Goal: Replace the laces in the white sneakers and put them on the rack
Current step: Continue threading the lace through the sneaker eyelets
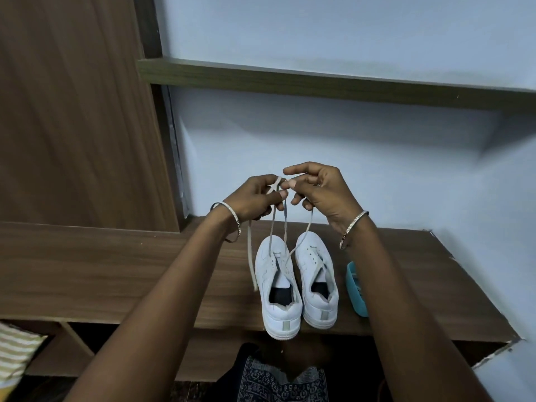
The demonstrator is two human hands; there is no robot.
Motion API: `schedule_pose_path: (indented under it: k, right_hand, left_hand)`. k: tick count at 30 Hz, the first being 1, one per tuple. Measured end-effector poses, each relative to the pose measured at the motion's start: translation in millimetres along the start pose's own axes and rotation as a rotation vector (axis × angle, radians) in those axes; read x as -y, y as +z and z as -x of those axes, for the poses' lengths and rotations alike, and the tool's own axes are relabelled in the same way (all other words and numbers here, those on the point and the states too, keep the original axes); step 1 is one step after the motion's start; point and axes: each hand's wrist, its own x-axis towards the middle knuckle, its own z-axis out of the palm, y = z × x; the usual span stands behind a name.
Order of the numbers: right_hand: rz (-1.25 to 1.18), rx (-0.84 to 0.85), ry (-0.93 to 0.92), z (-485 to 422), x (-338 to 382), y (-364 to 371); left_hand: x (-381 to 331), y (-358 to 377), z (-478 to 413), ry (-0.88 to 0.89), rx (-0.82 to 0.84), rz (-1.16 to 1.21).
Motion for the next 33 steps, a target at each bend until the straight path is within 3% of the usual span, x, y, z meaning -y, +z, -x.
schedule_pose_path:
  k: [3, 6, 14, 19, 23, 25, 28, 33]
  right_hand:
    - [0.006, -0.020, 0.002, 2.7, 3.1, -3.5]
    - [-0.052, -0.062, 0.041, 8.8, 1.8, -15.1]
    - [-0.454, -0.216, 0.202, 28.5, -19.2, -56.9]
    - [-0.731, -0.371, 0.175, 36.1, -34.2, -69.2]
    - [-0.910, -0.526, 0.062, 33.4, -40.0, -71.4]
    - [-0.874, -0.525, 0.061, 31.1, -41.3, -69.7]
    - [-0.585, -0.450, 0.170, 27.8, -49.1, -55.3]
    - [-0.191, -0.191, 0.309, 24.9, -73.2, -12.3]
  left_hand:
    - [3.3, 5.1, -2.0, 0.035, 0.005, -0.092]
    - [18.1, 5.3, -4.6, 0.020, -0.165, -0.152]
    - [63.2, -3.7, -6.8, -0.206, -0.436, -0.231]
    - [81.6, -6.2, -5.6, -0.239, -0.482, -0.192]
    - [90.4, -8.3, -6.3, -0.210, -0.422, -0.122]
    - [94.1, -9.3, -5.3, -0.198, -0.385, -0.132]
    - [95.7, -5.5, -5.6, -0.178, -0.350, -0.158]
    - [84.3, 5.8, -6.3, -0.116, -0.284, -0.216]
